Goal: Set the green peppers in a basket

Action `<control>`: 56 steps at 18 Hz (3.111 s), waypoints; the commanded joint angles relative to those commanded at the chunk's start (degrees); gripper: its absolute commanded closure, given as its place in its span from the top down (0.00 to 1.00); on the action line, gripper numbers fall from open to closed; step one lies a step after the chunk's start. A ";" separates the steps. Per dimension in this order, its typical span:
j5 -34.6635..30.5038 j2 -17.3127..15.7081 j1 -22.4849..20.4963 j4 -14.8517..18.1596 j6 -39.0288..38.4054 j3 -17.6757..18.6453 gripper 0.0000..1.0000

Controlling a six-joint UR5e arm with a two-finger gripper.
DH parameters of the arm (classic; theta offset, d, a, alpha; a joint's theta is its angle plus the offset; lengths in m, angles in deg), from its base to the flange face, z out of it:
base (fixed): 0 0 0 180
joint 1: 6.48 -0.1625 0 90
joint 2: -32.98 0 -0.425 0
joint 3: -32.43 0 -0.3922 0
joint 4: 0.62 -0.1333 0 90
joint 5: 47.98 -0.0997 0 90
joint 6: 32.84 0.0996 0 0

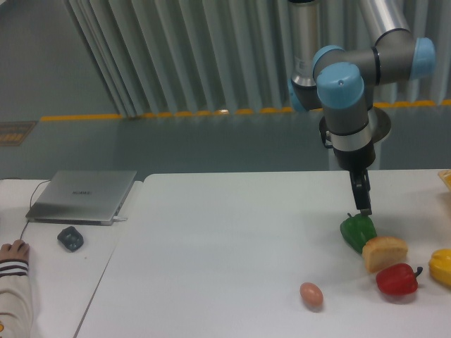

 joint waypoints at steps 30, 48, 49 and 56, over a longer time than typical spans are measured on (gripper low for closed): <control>-0.44 -4.13 5.62 -1.14 -4.13 -3.52 1.00; -0.44 -3.08 6.77 -1.49 -4.31 -3.43 1.00; -0.44 -3.08 6.77 -1.49 -4.31 -3.43 1.00; -0.44 -2.90 6.77 -1.58 -4.31 -3.52 1.00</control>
